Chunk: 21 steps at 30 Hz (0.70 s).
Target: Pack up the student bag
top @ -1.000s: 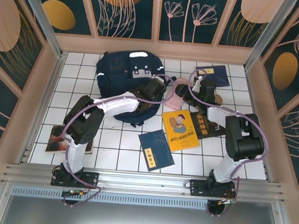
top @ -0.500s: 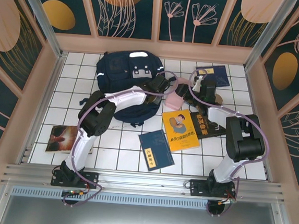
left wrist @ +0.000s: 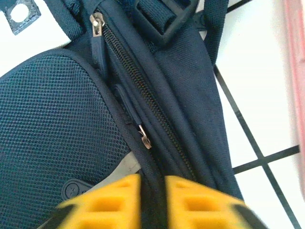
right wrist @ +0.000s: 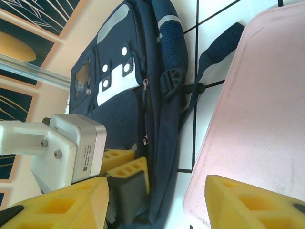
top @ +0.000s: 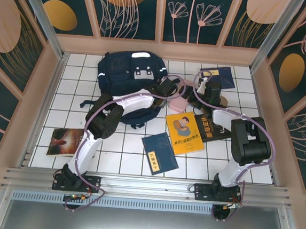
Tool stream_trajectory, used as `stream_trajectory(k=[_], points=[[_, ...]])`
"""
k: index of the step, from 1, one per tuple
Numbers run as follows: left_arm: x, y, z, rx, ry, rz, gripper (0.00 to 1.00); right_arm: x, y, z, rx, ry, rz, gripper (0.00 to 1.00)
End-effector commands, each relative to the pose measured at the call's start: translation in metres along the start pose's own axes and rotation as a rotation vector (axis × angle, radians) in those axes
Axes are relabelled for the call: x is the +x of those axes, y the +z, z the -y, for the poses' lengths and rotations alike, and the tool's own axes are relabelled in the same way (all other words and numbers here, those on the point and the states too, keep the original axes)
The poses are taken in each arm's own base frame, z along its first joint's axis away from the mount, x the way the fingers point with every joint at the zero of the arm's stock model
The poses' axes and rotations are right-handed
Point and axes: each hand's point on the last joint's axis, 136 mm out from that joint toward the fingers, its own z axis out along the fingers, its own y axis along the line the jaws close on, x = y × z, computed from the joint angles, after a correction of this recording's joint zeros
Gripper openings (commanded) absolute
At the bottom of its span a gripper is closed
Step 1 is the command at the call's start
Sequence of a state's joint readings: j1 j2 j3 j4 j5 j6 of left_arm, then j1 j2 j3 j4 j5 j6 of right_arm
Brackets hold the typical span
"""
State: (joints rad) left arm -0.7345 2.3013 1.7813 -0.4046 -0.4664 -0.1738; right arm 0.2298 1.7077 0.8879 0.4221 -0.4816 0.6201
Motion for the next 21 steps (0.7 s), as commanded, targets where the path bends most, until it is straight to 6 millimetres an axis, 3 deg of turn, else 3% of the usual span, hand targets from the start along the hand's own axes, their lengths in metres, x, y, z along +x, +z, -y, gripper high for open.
stream_trajectory(k=[1, 5, 12, 21], points=[[0.027, 0.015, -0.022, -0.098, 0.031, -0.093, 0.0, -0.004, -0.005, -0.01, -0.035, -0.011, 0.013, 0.57], [0.011, -0.003, -0.033, -0.113, 0.002, -0.041, 0.0, -0.005, -0.006, -0.012, -0.04, -0.015, 0.015, 0.57], [-0.027, -0.059, -0.057, -0.11, -0.063, 0.096, 0.0, 0.001, -0.001, -0.023, -0.059, -0.049, -0.001, 0.57], [-0.036, -0.101, -0.078, -0.111, -0.088, 0.181, 0.0, 0.015, 0.019, -0.047, -0.121, -0.088, -0.059, 0.53]])
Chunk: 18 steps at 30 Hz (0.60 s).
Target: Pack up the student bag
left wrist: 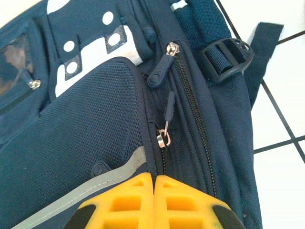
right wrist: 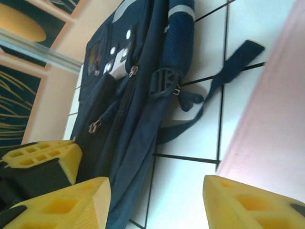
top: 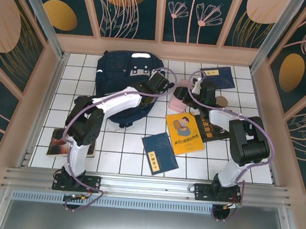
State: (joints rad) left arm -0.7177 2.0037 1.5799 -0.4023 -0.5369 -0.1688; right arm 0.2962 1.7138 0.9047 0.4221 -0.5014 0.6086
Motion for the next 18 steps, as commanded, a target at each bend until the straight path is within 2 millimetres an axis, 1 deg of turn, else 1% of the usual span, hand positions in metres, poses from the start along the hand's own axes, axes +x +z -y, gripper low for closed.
stream_trajectory(k=[1, 4, 10, 15, 18], points=[[-0.023, -0.022, -0.021, -0.045, -0.033, 0.093, 0.0, -0.005, 0.013, -0.023, -0.07, -0.051, -0.011, 0.52], [-0.02, -0.026, -0.023, -0.035, -0.035, 0.101, 0.0, -0.007, 0.023, -0.026, -0.077, -0.052, -0.023, 0.52], [-0.018, -0.029, -0.022, -0.021, -0.047, 0.109, 0.0, -0.011, 0.051, -0.023, -0.104, -0.014, -0.069, 0.51], [-0.021, -0.036, -0.028, -0.028, -0.043, 0.123, 0.0, -0.017, 0.071, -0.028, -0.127, -0.018, -0.087, 0.44], [-0.025, -0.042, -0.03, -0.027, -0.043, 0.135, 0.0, -0.012, 0.085, -0.031, -0.147, -0.018, -0.117, 0.41]])
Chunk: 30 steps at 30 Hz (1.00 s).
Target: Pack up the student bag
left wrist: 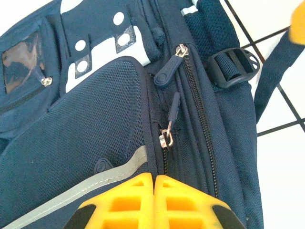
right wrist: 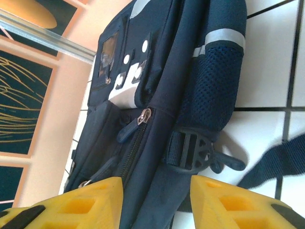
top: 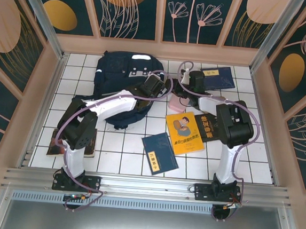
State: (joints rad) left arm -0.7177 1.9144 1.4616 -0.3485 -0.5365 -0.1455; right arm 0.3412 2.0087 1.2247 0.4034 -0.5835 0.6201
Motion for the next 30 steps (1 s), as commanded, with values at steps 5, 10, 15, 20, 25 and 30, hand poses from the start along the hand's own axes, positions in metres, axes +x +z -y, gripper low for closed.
stream_trajectory(k=[5, 10, 15, 20, 25, 30], points=[[-0.043, -0.035, -0.03, -0.052, -0.066, 0.134, 0.0, 0.014, 0.036, -0.01, -0.048, 0.006, -0.099, 0.38], [-0.049, -0.042, -0.035, -0.051, -0.086, 0.156, 0.0, 0.017, 0.046, 0.007, 0.009, 0.013, -0.121, 0.39], [-0.052, -0.046, -0.045, -0.07, -0.095, 0.166, 0.0, 0.021, 0.045, 0.017, 0.051, 0.006, -0.126, 0.4], [-0.043, -0.037, -0.033, -0.014, -0.077, 0.131, 0.0, 0.017, 0.04, 0.013, 0.055, 0.002, -0.121, 0.4], [-0.017, -0.017, 0.002, 0.123, -0.022, 0.032, 0.17, -0.003, 0.009, 0.004, 0.06, -0.012, -0.021, 0.42], [0.015, -0.009, 0.03, 0.243, 0.026, -0.059, 0.19, -0.008, -0.026, 0.005, 0.054, 0.017, 0.045, 0.45]])
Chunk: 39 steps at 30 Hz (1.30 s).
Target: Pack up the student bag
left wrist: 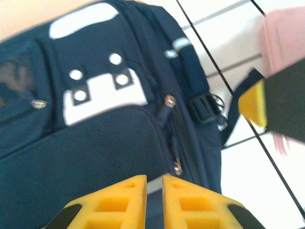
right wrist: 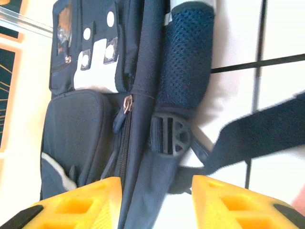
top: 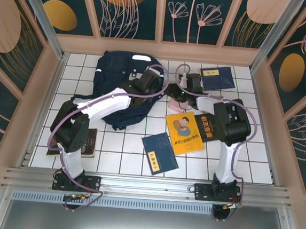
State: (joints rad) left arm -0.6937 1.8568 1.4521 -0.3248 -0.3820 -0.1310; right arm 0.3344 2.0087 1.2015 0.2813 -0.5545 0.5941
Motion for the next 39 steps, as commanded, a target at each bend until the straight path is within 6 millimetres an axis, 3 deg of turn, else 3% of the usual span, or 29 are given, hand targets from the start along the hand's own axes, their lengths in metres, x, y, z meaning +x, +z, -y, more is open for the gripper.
stream_trajectory(k=[1, 5, 8, 12, 19, 21, 24, 32, 39], points=[[0.039, 0.01, 0.026, 0.113, 0.064, -0.121, 0.2, -0.03, -0.033, -0.022, -0.051, -0.026, 0.126, 0.45], [0.062, 0.022, 0.047, 0.121, 0.125, -0.177, 0.24, -0.034, -0.052, -0.018, -0.061, 0.0, 0.161, 0.46], [0.075, 0.035, 0.044, 0.069, 0.146, -0.205, 0.37, -0.037, -0.063, -0.02, -0.064, 0.002, 0.183, 0.47], [0.09, 0.048, 0.038, 0.013, 0.173, -0.238, 0.47, -0.038, -0.075, -0.023, -0.071, 0.001, 0.209, 0.47], [0.106, 0.066, 0.011, -0.181, 0.221, -0.259, 0.42, -0.037, -0.078, -0.027, -0.097, 0.005, 0.21, 0.48], [0.105, 0.067, 0.006, -0.217, 0.228, -0.249, 0.29, -0.036, -0.077, -0.028, -0.107, 0.01, 0.205, 0.48], [0.097, 0.064, 0.003, -0.237, 0.218, -0.225, 0.0, -0.035, -0.075, -0.028, -0.11, 0.01, 0.199, 0.48], [0.017, 0.006, -0.007, -0.19, 0.088, -0.017, 0.0, -0.029, -0.065, -0.033, -0.127, 0.001, 0.173, 0.48], [-0.01, -0.016, -0.013, -0.182, 0.07, 0.032, 0.0, -0.018, -0.052, -0.05, -0.172, -0.045, 0.125, 0.47]])
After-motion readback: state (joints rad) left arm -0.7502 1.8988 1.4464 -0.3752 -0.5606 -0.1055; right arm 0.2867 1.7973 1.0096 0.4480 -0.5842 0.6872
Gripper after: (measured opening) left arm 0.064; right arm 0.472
